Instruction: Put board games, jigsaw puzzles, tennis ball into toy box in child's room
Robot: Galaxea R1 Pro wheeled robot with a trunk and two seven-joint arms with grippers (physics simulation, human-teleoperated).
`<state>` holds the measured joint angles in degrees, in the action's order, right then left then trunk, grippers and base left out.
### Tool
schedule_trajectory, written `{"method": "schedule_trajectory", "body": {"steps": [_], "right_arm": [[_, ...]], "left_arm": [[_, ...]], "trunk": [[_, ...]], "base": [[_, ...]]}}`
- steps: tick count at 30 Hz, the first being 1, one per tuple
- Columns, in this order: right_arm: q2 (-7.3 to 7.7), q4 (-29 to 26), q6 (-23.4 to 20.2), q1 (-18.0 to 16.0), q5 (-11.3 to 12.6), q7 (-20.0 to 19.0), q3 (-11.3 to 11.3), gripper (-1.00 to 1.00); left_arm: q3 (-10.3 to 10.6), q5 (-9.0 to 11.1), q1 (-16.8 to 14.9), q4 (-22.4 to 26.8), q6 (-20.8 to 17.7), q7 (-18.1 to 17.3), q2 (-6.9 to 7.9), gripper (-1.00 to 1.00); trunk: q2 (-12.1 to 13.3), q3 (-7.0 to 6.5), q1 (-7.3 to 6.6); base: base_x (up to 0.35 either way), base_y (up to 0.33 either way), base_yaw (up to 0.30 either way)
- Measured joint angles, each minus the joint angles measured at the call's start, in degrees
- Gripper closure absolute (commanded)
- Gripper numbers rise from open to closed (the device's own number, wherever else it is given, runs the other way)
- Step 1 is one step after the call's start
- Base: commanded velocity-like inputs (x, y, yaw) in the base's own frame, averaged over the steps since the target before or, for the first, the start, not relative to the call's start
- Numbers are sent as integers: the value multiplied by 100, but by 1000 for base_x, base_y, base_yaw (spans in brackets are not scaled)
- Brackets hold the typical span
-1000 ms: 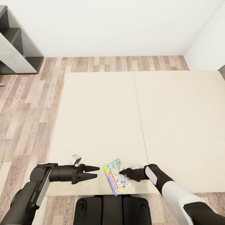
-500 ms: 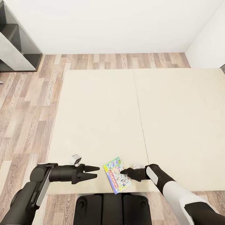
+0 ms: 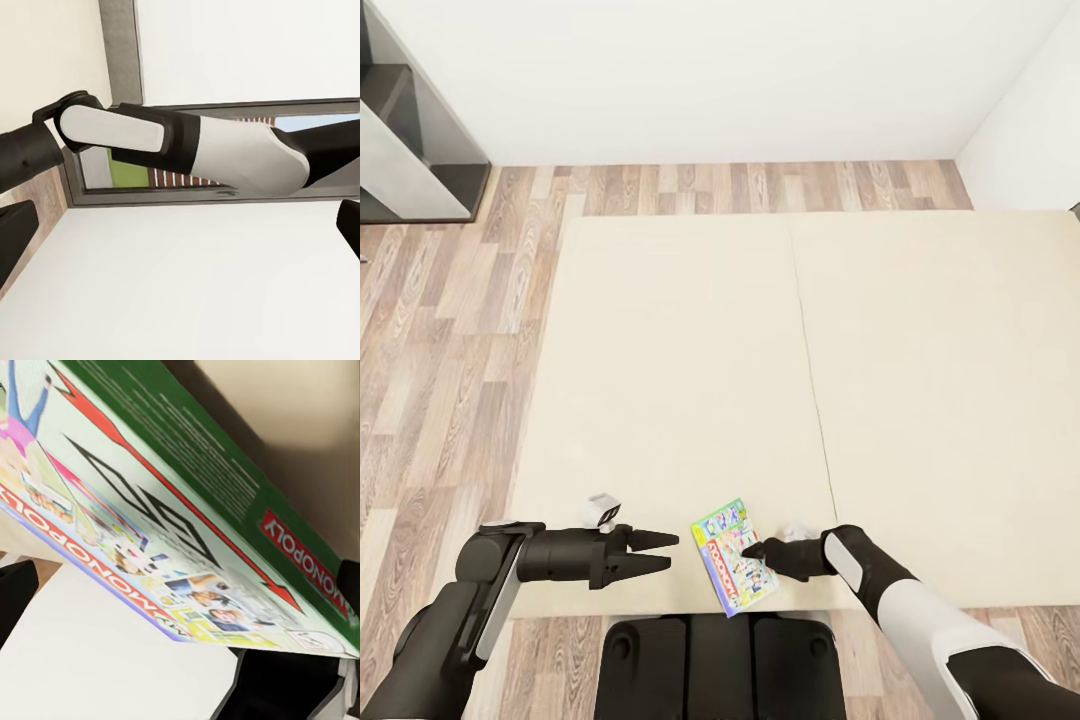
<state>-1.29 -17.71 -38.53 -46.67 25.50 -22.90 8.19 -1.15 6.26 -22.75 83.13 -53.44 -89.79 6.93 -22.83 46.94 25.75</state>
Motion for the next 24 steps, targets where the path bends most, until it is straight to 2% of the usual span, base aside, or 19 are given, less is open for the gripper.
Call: {"method": "schedule_trajectory", "body": {"steps": [24], "right_arm": [[4, 8, -9, -1, 4, -4, -6, -100]], "left_arm": [[-4, -2, 0, 0, 0, 0, 0, -100]], "trunk": [[0, 2, 0]], "base": [[0, 0, 0]]}}
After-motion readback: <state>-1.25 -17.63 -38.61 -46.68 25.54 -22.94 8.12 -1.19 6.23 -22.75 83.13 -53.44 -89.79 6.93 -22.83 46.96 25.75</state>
